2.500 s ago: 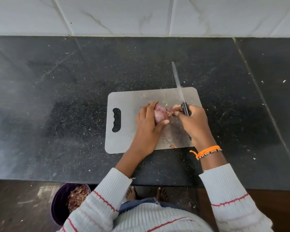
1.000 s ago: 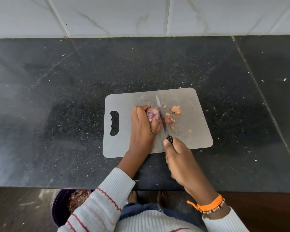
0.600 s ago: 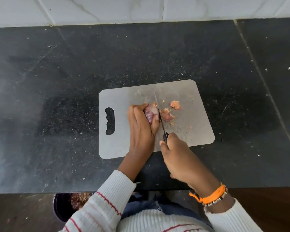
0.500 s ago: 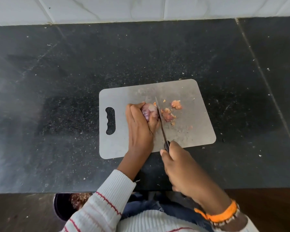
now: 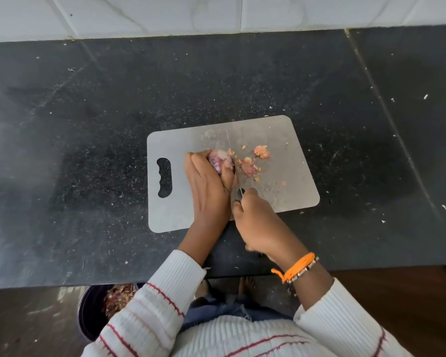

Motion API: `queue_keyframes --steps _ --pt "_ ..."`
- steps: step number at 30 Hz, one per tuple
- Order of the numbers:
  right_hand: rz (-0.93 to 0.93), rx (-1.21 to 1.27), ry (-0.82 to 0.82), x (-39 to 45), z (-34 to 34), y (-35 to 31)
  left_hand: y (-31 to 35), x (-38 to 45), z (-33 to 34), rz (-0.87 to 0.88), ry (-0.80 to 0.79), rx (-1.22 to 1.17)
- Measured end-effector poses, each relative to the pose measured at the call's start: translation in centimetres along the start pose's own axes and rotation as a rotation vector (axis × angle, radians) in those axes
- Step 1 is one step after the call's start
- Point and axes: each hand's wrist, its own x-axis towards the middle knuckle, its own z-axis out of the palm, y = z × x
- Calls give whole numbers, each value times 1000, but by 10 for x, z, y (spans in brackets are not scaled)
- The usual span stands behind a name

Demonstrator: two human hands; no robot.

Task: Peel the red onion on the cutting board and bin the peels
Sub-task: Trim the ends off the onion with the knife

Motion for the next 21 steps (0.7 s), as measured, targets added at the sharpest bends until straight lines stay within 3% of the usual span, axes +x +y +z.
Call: queue_keyframes --steps 8,15,21 --pt "-12 -193 -12 -11 3 8 7 2 0 -40 -5 1" --pt "102 -40 -50 -4 8 24 12 0 -4 -61 -29 -37" --pt "82 -8 -4 13 -3 29 14 -16 -16 -133 -204 -117"
